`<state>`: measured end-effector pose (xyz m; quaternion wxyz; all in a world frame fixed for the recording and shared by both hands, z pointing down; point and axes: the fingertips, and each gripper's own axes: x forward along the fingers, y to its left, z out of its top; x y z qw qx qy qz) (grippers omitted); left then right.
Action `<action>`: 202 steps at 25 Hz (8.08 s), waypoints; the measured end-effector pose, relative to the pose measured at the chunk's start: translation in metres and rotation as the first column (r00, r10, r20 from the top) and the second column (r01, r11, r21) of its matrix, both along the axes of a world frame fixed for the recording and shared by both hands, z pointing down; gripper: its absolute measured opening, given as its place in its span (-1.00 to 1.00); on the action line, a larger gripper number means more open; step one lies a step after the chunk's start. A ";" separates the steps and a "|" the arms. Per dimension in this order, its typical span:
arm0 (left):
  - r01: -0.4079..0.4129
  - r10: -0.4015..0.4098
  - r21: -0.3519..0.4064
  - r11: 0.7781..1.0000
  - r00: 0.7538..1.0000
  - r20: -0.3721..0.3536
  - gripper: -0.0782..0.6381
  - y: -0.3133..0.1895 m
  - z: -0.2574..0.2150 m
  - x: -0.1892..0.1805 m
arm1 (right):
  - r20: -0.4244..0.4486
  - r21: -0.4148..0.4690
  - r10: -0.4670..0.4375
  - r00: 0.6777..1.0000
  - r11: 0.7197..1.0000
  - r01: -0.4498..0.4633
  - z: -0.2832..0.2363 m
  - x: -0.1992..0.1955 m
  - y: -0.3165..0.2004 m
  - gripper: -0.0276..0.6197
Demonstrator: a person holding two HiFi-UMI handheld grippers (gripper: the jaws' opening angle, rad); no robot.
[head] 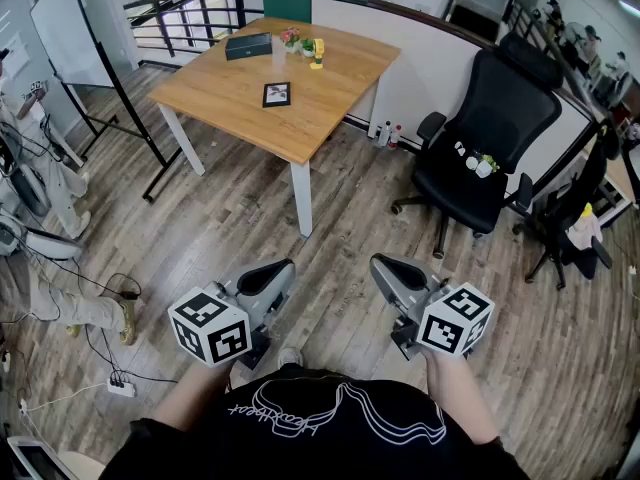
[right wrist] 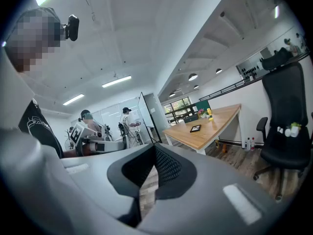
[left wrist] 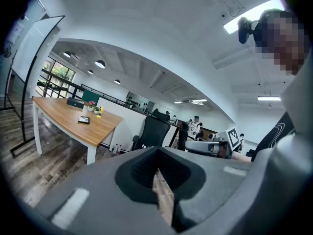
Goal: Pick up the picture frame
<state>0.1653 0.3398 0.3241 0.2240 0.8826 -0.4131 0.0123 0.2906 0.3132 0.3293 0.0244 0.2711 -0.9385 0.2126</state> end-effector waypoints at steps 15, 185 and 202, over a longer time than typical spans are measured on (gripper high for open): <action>0.008 -0.008 -0.007 1.000 0.999 -0.040 -0.59 -0.042 0.016 -0.057 | 0.001 0.004 0.053 0.999 0.999 -0.053 0.011 -0.037 -0.037 -0.82; -0.248 0.106 -0.597 0.763 0.959 -0.262 -0.55 -0.468 0.257 -0.283 | -0.438 -0.381 0.080 0.895 0.886 -0.265 0.270 -0.338 -0.468 -0.54; -0.232 0.184 -0.206 0.951 0.956 -0.229 -0.57 -0.479 0.096 -0.272 | -0.273 -0.096 0.308 0.911 0.934 -0.345 0.109 -0.272 -0.458 -0.84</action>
